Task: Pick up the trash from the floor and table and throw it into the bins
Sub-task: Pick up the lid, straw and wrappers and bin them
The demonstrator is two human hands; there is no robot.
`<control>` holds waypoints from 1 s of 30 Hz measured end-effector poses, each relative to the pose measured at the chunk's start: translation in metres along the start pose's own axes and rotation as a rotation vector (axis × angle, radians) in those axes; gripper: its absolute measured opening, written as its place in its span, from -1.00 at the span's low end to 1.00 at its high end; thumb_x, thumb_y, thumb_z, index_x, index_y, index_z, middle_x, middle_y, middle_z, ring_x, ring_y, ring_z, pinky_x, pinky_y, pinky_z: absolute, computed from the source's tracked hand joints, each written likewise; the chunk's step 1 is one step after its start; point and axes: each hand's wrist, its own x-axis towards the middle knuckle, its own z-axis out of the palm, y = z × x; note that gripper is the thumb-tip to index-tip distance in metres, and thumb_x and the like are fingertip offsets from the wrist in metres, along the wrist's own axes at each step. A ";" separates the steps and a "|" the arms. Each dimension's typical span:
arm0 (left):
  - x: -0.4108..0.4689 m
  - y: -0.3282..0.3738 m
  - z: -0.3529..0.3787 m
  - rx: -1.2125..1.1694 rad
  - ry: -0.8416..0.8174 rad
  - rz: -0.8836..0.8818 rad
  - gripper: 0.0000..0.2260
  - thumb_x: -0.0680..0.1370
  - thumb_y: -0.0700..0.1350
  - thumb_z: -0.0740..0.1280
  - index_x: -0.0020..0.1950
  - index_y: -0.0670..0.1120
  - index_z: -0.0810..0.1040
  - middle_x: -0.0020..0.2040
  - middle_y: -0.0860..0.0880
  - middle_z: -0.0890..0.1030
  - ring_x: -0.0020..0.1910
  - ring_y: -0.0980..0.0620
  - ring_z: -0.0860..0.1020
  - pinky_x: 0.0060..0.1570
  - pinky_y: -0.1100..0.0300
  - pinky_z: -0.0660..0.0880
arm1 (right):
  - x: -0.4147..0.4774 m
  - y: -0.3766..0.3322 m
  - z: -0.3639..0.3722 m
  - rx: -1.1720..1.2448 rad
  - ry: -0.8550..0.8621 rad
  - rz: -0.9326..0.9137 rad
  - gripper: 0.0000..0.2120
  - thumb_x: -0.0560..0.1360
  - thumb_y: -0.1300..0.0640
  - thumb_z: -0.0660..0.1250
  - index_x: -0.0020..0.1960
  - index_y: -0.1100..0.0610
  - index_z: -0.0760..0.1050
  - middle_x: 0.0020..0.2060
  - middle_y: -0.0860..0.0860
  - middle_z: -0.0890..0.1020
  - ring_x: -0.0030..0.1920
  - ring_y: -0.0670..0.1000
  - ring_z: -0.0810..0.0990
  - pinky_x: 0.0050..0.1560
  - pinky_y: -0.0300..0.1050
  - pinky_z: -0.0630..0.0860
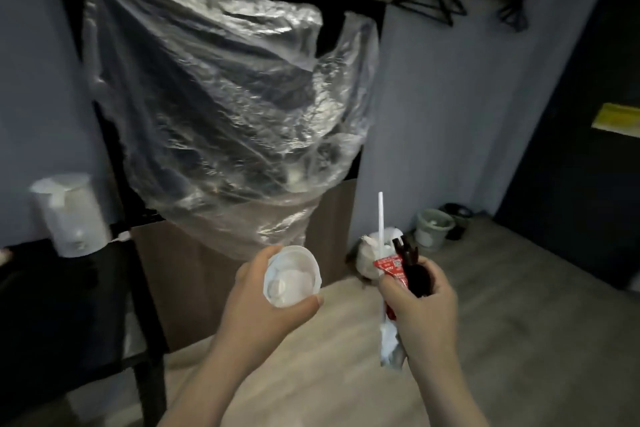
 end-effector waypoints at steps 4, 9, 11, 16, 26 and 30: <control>0.024 0.032 0.098 -0.011 -0.146 0.042 -0.23 0.05 0.28 0.44 0.26 0.29 0.37 0.23 0.16 0.48 0.13 0.23 0.49 0.03 0.25 0.43 | 0.042 0.000 -0.087 -0.006 0.186 0.011 -0.87 0.36 0.44 0.35 -0.15 0.25 0.52 -0.49 -0.03 0.43 -0.51 -0.11 0.34 -0.50 -0.30 0.33; 0.054 0.045 0.193 -0.021 -0.320 0.082 -0.27 0.09 0.25 0.47 0.23 0.32 0.35 0.22 0.16 0.47 0.12 0.22 0.50 0.07 0.19 0.47 | 0.086 0.016 -0.153 -0.024 0.408 0.026 -0.83 0.36 0.46 0.35 -0.13 0.24 0.56 -0.50 -0.06 0.47 -0.53 -0.14 0.37 -0.50 -0.34 0.34; 0.071 0.046 0.224 -0.029 -0.371 0.092 -0.26 0.09 0.25 0.47 0.24 0.31 0.35 0.22 0.18 0.46 0.13 0.22 0.49 0.09 0.17 0.48 | 0.104 0.026 -0.169 -0.042 0.462 0.031 -0.82 0.36 0.46 0.35 -0.15 0.22 0.56 -0.51 -0.07 0.48 -0.53 -0.14 0.38 -0.51 -0.33 0.34; 0.139 0.045 0.285 -0.085 -0.446 0.112 -0.24 0.08 0.25 0.46 0.27 0.27 0.37 0.24 0.18 0.48 0.15 0.23 0.48 0.02 0.26 0.44 | 0.172 0.047 -0.183 -0.061 0.554 0.035 -0.80 0.36 0.43 0.38 -0.14 0.17 0.57 -0.43 0.03 0.54 -0.49 -0.11 0.44 -0.50 -0.32 0.39; 0.317 0.049 0.371 -0.122 -0.533 0.131 -0.26 0.11 0.21 0.50 0.26 0.29 0.35 0.21 0.22 0.42 0.03 0.41 0.42 -0.03 0.29 0.39 | 0.339 0.086 -0.154 -0.163 0.652 0.050 -0.79 0.35 0.40 0.40 -0.19 0.10 0.57 -0.41 0.06 0.57 -0.41 -0.05 0.49 -0.35 -0.14 0.45; 0.360 0.040 0.413 -0.111 -0.572 0.122 -0.26 0.17 0.16 0.53 0.30 0.25 0.34 0.24 0.25 0.38 -0.04 0.63 0.32 -0.12 0.49 0.30 | 0.394 0.110 -0.162 -0.183 0.673 0.087 -0.78 0.35 0.41 0.39 -0.18 0.11 0.57 -0.39 0.12 0.56 -0.40 -0.02 0.48 -0.36 -0.14 0.44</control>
